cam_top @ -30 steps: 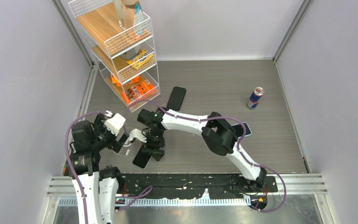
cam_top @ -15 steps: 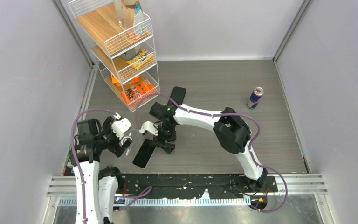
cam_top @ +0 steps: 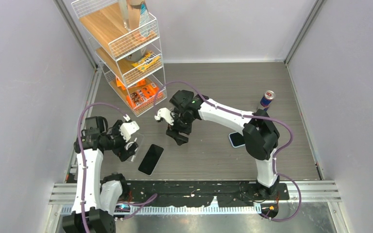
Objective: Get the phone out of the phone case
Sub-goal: Move the phone to the center of the board.
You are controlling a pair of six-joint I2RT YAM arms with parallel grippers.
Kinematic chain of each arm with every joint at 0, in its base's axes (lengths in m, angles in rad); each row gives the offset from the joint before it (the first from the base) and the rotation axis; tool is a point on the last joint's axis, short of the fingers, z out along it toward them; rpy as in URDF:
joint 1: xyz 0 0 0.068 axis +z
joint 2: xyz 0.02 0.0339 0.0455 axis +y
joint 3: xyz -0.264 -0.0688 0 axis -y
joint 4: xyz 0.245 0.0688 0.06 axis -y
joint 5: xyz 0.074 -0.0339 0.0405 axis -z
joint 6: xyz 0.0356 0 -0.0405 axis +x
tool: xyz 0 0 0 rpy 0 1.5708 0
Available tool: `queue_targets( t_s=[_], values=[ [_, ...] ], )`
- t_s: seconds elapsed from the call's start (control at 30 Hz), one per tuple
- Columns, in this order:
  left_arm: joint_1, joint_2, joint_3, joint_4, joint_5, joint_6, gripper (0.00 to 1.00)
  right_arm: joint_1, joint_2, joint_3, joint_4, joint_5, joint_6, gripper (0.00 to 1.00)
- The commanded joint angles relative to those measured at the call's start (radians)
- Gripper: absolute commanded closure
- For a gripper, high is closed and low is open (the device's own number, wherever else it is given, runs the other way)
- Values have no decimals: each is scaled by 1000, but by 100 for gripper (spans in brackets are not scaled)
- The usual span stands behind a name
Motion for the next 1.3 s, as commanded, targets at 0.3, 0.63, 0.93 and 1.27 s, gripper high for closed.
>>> queue_targets(
  t_s=[0.3,0.63,0.93,1.27],
  values=[
    [244,49,11,148,-80,89,8,105,169,273,158,-3,212,22],
    [527,170,108,27,37,227,9,239,176,156,514,185,416,21],
    [622,231,176,-50,98,259,10,327,258,190,536,361,489,21],
    [652,222,174,-65,106,280,11,363,332,224,536,456,499,22]
  ],
)
